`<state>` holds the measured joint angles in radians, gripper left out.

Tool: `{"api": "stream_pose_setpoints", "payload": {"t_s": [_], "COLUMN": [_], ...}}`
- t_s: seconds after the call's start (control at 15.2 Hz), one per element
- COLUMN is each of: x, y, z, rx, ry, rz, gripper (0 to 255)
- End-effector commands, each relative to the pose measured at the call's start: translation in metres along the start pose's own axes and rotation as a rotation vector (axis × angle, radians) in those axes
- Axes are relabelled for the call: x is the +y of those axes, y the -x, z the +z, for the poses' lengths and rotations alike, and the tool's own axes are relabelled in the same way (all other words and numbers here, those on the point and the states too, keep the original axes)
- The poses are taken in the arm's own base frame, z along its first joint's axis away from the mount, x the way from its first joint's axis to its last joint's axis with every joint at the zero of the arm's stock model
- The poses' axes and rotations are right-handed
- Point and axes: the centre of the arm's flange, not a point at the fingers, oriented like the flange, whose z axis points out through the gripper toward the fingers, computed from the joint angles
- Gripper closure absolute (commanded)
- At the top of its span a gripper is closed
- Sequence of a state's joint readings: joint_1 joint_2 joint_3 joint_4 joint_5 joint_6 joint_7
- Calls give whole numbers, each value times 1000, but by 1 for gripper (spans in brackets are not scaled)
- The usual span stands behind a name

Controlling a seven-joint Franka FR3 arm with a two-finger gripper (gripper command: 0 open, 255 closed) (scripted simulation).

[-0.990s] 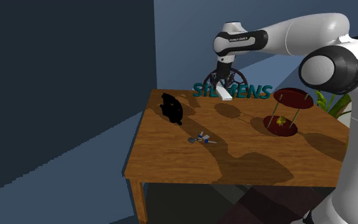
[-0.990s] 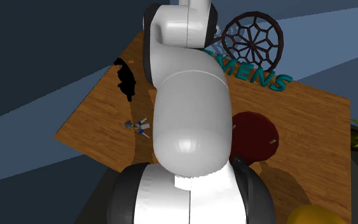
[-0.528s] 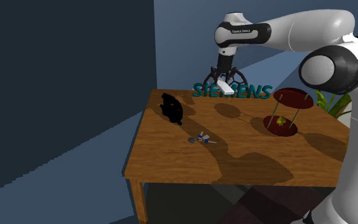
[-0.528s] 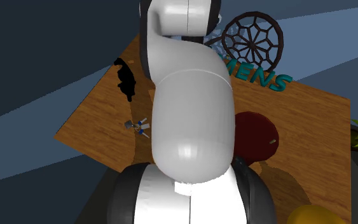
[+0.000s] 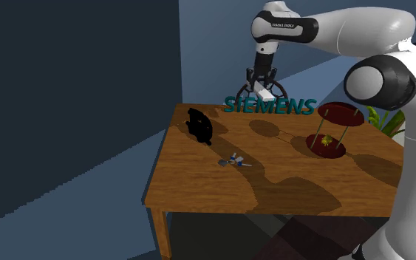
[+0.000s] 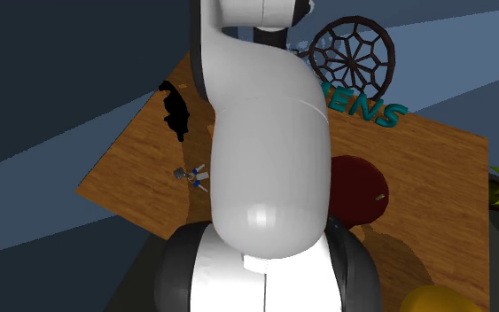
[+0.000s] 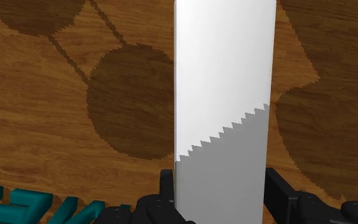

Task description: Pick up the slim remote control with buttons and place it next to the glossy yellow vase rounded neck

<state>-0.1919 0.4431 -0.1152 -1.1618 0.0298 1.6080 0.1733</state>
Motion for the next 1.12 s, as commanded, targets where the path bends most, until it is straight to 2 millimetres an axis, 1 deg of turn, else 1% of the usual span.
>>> {"api": "stream_pose_setpoints", "payload": {"t_s": [0.0, 0.46, 1.06], "x": [0, 0, 65], "y": [0, 0, 99], "z": [-11, -46, -46], "rx": [0, 0, 0], "ry": [0, 0, 0], "rz": [0, 0, 0], "gripper": [255, 255, 255]}}
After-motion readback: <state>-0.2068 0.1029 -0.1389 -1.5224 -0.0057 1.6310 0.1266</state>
